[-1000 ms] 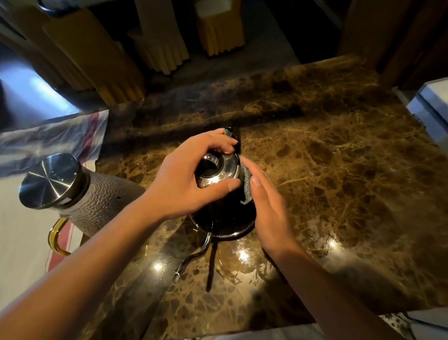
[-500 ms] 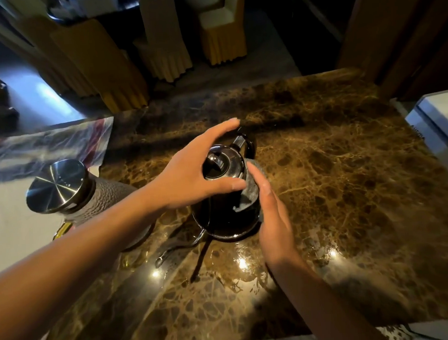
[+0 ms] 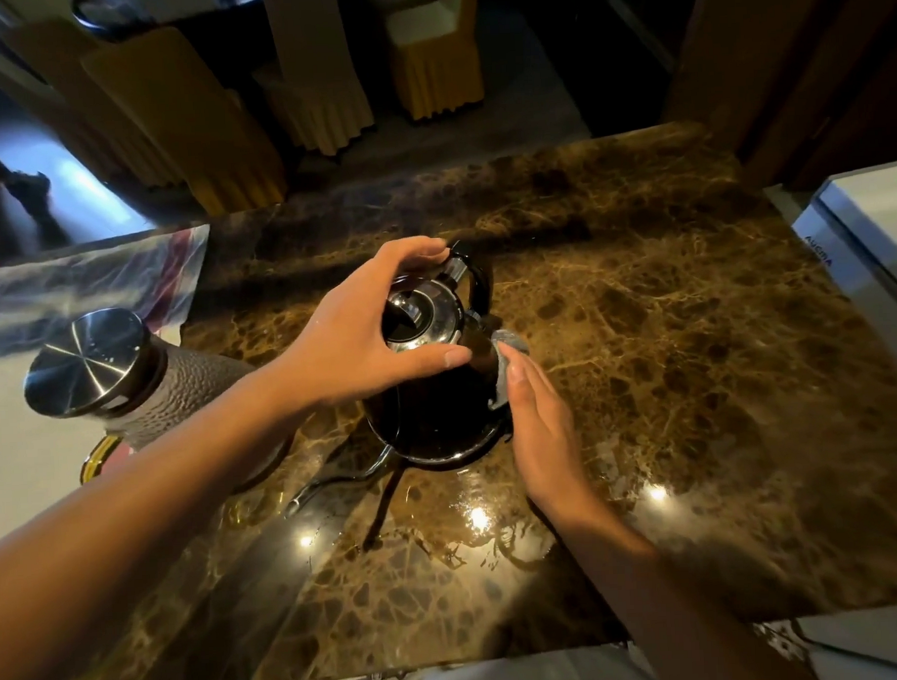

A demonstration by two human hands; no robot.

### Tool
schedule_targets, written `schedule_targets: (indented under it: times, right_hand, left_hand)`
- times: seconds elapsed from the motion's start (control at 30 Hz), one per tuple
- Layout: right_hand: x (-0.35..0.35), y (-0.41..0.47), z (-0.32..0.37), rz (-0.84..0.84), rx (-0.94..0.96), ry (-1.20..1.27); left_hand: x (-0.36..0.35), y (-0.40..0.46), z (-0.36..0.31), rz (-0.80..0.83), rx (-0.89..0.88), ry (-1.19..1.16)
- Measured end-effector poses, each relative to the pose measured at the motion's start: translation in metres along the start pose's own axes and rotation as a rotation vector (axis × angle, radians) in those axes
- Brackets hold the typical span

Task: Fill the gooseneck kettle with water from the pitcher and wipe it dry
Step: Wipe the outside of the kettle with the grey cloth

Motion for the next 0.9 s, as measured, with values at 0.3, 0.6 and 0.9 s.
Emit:
schedule_targets:
  times: [0.3, 0.6, 0.9]
  right_hand:
    - [-0.016, -0.024, 0.049, -0.007, 0.224, 0.045]
    - [0.012, 0.023, 0.026, -0.114, 0.275, -0.087]
    - [0.008, 0.014, 0.031, -0.098, 0.216, -0.053]
  left_hand:
    - [0.018, 0.025, -0.001, 0.397, 0.002, 0.095]
    - [0.014, 0.022, -0.001, 0.346, 0.014, 0.012]
    - [0.011, 0.019, 0.0, 0.313, 0.013, -0.034]
Point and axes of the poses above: each hand's wrist, its own y-axis towards the middle knuckle, its own x-axis out of the back of the hand, z = x × y, the point moved 4 cm from there along y, towards the middle knuckle, and after that the axes turned 7 degrees about -y, right-handed, at the moved point
